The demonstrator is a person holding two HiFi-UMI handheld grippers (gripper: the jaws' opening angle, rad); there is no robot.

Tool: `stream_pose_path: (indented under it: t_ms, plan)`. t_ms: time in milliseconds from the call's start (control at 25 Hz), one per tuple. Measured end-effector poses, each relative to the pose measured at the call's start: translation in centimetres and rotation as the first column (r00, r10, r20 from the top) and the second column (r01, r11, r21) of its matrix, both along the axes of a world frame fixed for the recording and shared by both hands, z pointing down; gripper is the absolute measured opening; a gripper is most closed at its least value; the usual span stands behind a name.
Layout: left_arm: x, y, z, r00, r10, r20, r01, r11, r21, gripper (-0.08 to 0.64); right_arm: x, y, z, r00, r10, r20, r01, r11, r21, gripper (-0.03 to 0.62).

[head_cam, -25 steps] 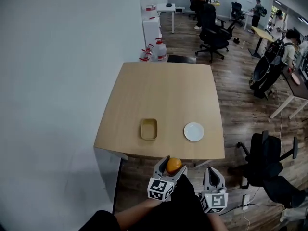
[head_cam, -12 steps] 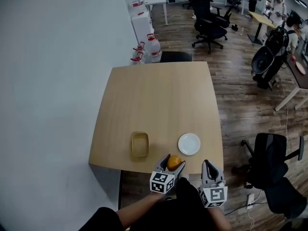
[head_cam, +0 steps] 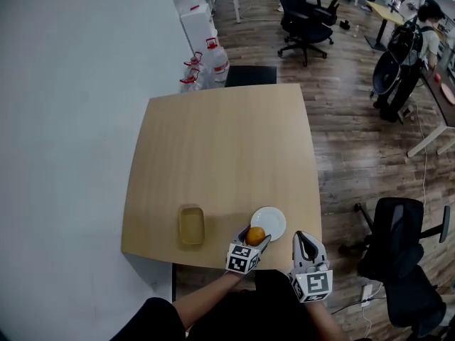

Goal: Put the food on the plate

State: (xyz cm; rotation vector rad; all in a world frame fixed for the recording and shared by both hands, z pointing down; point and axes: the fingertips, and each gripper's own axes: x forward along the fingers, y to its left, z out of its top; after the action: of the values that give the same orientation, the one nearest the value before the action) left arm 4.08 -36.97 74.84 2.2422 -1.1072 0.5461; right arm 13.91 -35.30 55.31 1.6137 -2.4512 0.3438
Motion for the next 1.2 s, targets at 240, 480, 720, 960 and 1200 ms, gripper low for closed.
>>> stream_pose_path:
  t_ms: [240, 480, 720, 960, 1200]
  plan:
    - [1.5, -2.7, 4.1, 0.998, 0.021, 0.055, -0.016, 0.995, -0.095, 0.331, 1.3, -3.1, 1.1, 1.0, -0.012, -0.02, 0.011, 0.999, -0.03, 0.06]
    - [2.5, -4.0, 8.1, 0.998, 0.026, 0.064, -0.017, 0.991, -0.132, 0.331, 2.8, -4.1, 2.3, 0.999, 0.001, -0.032, -0.003, 0.999, -0.054, 0.06]
    - [3.6, -3.8, 10.2, 0.991, 0.088, 0.104, -0.072, 0.985, -0.155, 0.331, 4.3, -3.9, 3.8, 0.996, 0.023, -0.085, -0.032, 0.994, -0.105, 0.06]
    - [3.4, -4.4, 9.3, 0.993, 0.09, 0.079, -0.08, 0.99, -0.119, 0.337, 3.8, -3.0, 5.5, 0.994, -0.018, -0.108, -0.005, 0.978, -0.209, 0.06]
    - [2.3, -4.4, 6.7, 0.999, 0.045, 0.027, -0.043, 0.997, -0.07, 0.342, 3.0, -2.0, 5.3, 0.995, -0.029, -0.099, 0.009, 0.981, -0.195, 0.06]
